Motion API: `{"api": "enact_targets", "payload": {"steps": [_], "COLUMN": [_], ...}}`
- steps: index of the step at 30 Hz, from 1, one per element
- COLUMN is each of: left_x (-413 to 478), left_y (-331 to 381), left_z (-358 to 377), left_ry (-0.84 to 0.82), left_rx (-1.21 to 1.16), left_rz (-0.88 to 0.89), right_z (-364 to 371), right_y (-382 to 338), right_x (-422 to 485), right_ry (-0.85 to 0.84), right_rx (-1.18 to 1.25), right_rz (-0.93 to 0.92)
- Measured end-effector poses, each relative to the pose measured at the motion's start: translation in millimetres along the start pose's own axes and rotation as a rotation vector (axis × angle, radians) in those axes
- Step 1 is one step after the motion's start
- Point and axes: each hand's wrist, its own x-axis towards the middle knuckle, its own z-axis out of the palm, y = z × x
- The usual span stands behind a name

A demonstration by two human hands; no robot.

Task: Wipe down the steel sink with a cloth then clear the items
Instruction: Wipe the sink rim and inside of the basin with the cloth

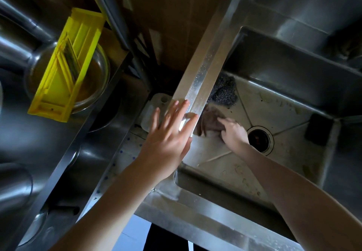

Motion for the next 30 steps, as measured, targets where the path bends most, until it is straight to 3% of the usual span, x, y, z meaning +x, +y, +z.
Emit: {"api": "enact_targets", "payload": {"steps": [5,12,16,24,30], "left_x": [-7.8,-29.1,-41.9,-62.8,-81.2], "left_y": [2.1,12.7,29.8,76.0,98.8], "left_z": [-0.3,-0.8,0.1,23.4,40.7], "left_ry": [0.015,0.059,0.047,-0.021,0.064], "left_rx": [-0.004,-0.084,0.02,0.036,0.012], "left_rz": [0.02,-0.075,-0.088,-0.188,-0.234], "right_z": [19.6,46.3,51.1,28.0,9.0], "right_y": [-32.2,-35.9,-6.0,110.6,173.6], "right_x": [-6.5,-55.9,-81.2,-114.7,-136.1], "right_ry": [-0.076,-0.355,-0.451,-0.584,-0.616], "right_rx": [0.062,-0.055,-0.211,-0.418,-0.341], "right_rz": [-0.046,-0.409,-0.608,-0.658,-0.572]}}
